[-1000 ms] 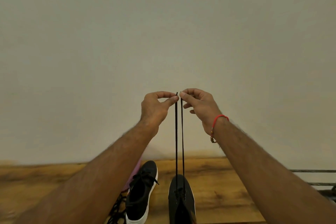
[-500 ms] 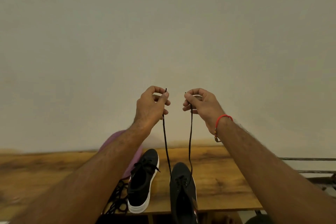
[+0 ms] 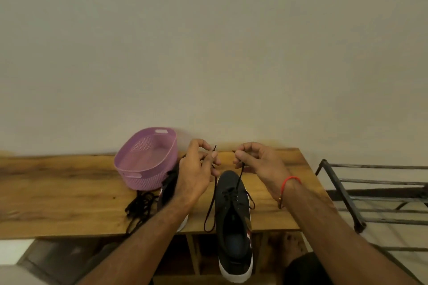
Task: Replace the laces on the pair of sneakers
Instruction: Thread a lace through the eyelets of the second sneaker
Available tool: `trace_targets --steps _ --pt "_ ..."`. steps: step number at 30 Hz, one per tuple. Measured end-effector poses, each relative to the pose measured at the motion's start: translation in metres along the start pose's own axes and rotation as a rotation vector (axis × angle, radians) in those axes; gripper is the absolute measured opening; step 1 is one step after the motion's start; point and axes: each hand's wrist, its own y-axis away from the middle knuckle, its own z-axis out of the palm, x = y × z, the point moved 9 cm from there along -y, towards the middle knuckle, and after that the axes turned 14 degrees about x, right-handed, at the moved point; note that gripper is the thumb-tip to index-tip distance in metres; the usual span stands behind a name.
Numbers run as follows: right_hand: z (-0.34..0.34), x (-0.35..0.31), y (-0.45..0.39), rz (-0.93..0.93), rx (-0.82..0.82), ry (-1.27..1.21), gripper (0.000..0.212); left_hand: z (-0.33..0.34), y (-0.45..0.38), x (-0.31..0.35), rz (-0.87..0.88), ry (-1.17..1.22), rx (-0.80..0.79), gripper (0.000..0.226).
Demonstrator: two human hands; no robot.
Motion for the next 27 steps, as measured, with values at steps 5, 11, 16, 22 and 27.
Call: trace_targets --steps 5,11,16,22,27 --pt "0.011 0.051 0.015 0.042 -0.097 0.080 0.015 0.007 0.018 -0.056 -0.129 -0.002 -0.019 0.009" --pt "0.018 0.088 0.018 0.038 -0.185 0.310 0.012 0.026 0.029 -0.082 -0.170 -0.181 -0.141 0.011" --pt "0.014 0.097 0.016 -0.014 -0.167 0.437 0.009 0.036 0.040 -0.088 -0.062 -0.444 -0.291 0.015" --pt "0.020 0.094 0.016 -0.123 -0.165 0.550 0.003 0.029 0.053 -0.106 -0.183 -0.520 -0.434 0.040" --pt "0.024 0.096 0.015 -0.181 -0.185 0.641 0.001 0.025 0.056 -0.113 -0.206 -0.509 -0.426 0.043"
